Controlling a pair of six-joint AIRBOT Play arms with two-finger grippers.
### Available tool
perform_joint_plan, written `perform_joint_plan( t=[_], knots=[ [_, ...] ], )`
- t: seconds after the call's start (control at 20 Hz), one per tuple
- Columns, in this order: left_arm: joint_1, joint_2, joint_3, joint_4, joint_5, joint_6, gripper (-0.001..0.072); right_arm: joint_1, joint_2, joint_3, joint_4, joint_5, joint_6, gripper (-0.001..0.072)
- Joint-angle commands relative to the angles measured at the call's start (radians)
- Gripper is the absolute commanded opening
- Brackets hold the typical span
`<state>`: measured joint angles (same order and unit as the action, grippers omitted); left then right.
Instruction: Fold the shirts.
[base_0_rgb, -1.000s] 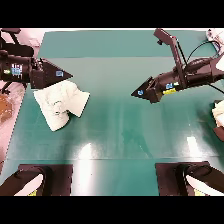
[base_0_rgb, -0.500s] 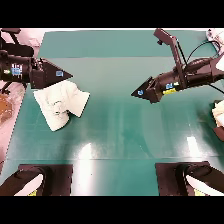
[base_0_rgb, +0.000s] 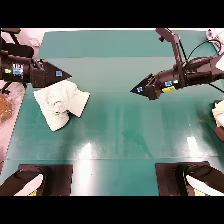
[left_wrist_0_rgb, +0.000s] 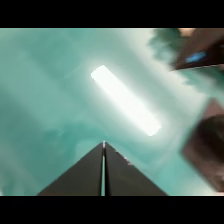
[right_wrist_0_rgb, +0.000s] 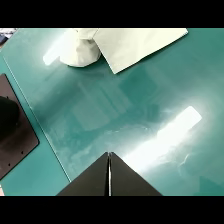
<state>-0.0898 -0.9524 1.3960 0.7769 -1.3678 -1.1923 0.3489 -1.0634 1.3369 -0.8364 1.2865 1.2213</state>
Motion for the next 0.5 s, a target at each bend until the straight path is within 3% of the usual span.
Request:
perform_joint_plan(
  t=[0.0,0.05,0.2,0.35,0.4,0.45],
  knots=[
    [0.017,-0.008,-0.016,0.389,-0.026,-0.195,0.0302,0.001,0.001,0.0,0.006,-0.011,0.001,0.0019],
    [0.046,-0.008,-0.037,0.47,-0.011,-0.246,0.0507,0.001,0.001,0.0,0.006,-0.014,0.001,0.002],
    [0.24,-0.01,-0.145,0.477,0.054,-0.275,0.0538,0.001,0.0,0.0,0.005,-0.02,0.001,0.002],
    [0.436,-0.058,-0.275,0.358,0.081,-0.273,0.0538,0.001,-0.001,0.0,0.003,-0.025,0.002,0.0052],
    [0.477,-0.078,-0.32,0.314,0.106,-0.264,0.0538,0.001,-0.001,0.0,0.004,-0.028,0.003,0.0286],
    [0.498,-0.099,-0.355,0.29,0.129,-0.257,0.0541,0.001,-0.002,0.0,0.004,-0.028,0.013,0.0612]
  ],
)
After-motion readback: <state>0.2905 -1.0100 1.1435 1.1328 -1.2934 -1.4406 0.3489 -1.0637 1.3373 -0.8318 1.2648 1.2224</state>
